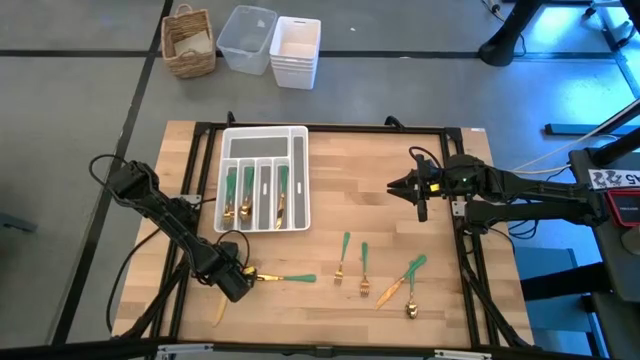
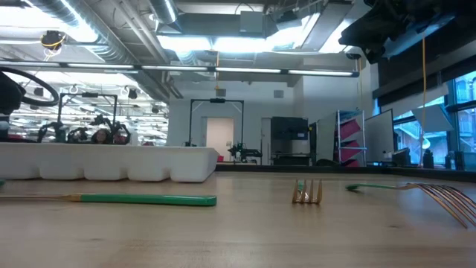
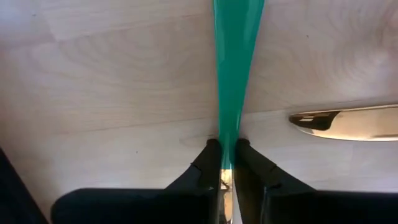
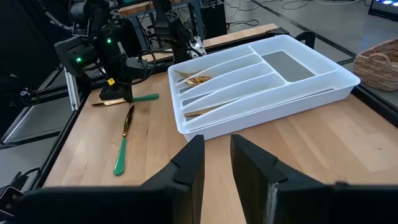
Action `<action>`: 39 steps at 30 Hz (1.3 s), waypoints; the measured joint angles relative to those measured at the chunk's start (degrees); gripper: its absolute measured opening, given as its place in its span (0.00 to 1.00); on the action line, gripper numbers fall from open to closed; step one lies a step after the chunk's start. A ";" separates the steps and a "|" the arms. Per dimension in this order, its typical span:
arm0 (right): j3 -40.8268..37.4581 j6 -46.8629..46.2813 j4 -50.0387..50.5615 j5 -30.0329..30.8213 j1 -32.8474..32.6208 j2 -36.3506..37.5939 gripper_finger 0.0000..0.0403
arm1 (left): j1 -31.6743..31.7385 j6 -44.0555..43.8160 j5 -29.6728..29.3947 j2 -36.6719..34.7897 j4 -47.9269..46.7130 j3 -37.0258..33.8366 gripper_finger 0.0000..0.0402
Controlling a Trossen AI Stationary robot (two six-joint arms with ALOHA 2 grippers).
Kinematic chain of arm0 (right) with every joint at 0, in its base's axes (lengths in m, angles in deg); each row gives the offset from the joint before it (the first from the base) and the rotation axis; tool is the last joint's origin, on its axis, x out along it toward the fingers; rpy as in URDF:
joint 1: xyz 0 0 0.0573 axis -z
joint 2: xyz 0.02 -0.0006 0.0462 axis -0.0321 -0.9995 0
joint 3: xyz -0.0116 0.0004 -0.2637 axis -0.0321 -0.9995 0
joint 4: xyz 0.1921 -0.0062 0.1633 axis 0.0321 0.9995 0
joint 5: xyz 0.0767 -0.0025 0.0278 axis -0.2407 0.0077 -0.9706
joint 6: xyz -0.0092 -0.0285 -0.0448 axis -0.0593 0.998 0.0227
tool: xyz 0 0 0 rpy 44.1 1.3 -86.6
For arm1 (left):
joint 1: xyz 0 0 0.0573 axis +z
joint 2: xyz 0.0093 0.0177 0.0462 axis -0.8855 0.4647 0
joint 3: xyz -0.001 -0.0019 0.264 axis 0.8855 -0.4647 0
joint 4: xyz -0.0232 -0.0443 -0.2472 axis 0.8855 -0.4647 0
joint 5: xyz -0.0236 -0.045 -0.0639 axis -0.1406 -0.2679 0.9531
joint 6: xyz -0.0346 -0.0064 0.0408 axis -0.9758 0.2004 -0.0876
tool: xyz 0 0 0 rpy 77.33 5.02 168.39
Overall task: Sort silverware
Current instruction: Put the green knife into the white silverware tray
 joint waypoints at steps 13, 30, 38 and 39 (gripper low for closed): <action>0.00 0.00 -0.02 0.00 -0.01 0.00 0.20 | -0.21 -1.41 -4.77 -4.81 1.24 -0.63 0.04; 0.00 0.00 0.04 0.02 0.00 0.00 0.20 | -0.05 -0.48 -17.28 -8.13 15.44 -0.37 0.05; 0.00 -0.02 0.02 0.02 -0.02 0.00 0.20 | 3.66 3.04 -25.24 -8.15 24.17 -0.31 0.04; 0.00 0.00 0.02 0.02 0.00 0.00 0.20 | 4.63 4.07 -26.56 -8.17 24.69 -0.28 0.05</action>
